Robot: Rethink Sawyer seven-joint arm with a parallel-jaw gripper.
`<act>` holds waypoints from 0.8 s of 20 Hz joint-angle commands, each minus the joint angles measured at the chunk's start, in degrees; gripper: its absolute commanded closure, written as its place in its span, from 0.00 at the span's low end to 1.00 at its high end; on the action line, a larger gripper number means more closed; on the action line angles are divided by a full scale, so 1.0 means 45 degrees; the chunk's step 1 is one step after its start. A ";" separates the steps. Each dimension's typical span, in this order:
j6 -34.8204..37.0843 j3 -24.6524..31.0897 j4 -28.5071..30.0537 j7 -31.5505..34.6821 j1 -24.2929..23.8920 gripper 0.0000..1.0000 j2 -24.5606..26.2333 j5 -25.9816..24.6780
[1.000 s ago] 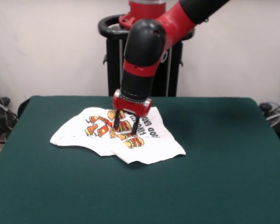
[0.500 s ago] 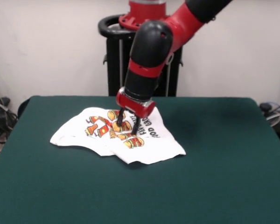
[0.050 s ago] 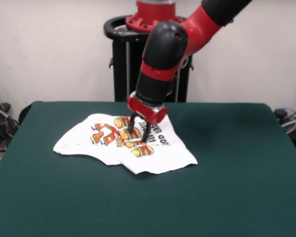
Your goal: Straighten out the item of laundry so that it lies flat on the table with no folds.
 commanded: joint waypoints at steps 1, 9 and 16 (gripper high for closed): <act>0.3079 0.4689 -0.3466 0.3411 0.0067 0.00 0.0153 0.0222; 0.3581 0.5530 -0.3470 0.3558 -0.0466 0.00 -0.0784 0.1268; 0.2799 0.5877 -0.3703 0.4202 -0.0430 0.00 -0.1321 0.2121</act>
